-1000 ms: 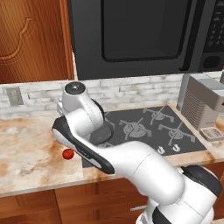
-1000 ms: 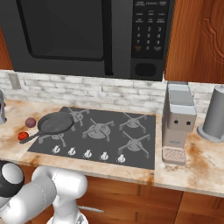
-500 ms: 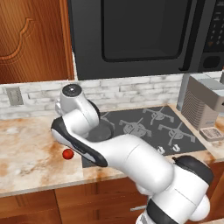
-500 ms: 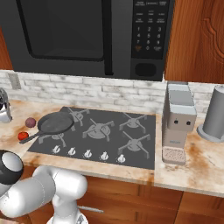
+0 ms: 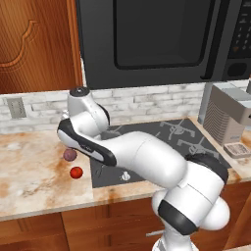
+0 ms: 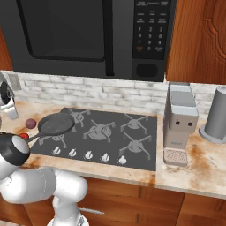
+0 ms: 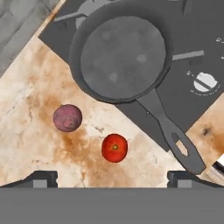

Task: Place the pan on the front left burner on the stove. Then place the tomato and the onion in the pan and turn on the front left burner.

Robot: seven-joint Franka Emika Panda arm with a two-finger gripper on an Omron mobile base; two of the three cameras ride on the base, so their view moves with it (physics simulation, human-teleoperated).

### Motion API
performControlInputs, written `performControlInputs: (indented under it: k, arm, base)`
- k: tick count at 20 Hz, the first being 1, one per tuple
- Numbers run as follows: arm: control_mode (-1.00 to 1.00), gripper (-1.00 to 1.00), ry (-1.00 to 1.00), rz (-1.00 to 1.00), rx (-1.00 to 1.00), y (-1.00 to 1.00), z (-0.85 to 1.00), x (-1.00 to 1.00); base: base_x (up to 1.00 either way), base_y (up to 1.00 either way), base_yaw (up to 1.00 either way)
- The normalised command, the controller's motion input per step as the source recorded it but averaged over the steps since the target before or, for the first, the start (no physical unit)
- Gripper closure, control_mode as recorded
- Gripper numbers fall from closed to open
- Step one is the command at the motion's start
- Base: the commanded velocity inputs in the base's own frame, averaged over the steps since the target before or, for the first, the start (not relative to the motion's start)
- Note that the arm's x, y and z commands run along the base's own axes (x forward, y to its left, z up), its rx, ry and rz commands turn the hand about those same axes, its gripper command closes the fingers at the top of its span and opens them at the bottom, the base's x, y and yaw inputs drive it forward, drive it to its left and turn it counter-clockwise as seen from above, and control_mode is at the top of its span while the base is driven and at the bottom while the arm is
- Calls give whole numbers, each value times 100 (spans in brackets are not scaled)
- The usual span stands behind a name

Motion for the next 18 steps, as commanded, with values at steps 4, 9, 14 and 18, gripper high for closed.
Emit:
performControlInputs:
  k: [4,9,14,18]
  arm:
    - [-100,-100,14,18,-5,2,-4,4]
    - [-100,-100,4,20,-4,6,-15,0]
    - [-100,-100,0,15,-9,10,-25,0]
    - [-100,-100,-3,9,-6,1,-29,0]
  base:
    - [0,0,0]
    - [0,0,0]
    - [0,0,0]
    - [0,0,0]
